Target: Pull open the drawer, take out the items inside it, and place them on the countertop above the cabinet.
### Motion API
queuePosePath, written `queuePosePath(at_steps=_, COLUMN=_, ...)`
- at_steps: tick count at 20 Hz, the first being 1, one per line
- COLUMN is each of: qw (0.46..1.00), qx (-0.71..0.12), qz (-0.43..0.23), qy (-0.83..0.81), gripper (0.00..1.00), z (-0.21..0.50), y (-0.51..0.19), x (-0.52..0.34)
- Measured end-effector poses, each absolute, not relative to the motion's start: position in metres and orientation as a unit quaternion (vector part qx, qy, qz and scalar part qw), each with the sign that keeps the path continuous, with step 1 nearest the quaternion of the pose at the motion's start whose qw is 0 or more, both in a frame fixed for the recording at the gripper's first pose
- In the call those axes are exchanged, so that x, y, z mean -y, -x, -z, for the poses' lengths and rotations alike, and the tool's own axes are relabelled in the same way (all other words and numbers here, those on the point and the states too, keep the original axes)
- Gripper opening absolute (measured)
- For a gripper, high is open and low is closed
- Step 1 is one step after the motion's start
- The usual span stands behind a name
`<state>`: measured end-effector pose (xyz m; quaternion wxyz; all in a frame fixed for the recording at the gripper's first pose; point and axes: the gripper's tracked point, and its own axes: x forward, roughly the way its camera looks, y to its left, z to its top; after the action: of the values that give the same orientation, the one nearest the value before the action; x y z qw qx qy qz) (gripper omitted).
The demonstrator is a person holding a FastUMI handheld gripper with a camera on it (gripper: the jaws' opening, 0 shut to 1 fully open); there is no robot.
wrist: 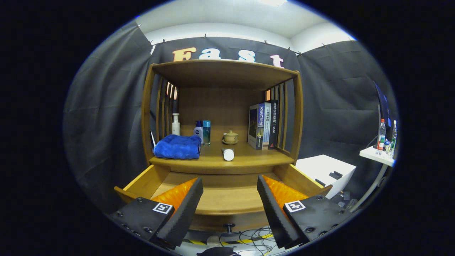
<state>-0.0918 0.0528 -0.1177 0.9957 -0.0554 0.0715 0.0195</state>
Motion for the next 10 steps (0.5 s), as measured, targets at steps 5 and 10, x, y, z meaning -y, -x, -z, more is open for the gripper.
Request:
queuePosePath(at_steps=5, qw=0.995, qx=-0.088, qz=-0.03, qy=0.032, gripper=0.99, z=0.165, y=0.116, x=-0.051)
queuePosePath(at_steps=10, qw=0.992, qx=-0.111, qz=-0.01, qy=0.064, gripper=0.98, z=0.198, y=0.118, x=-0.039)
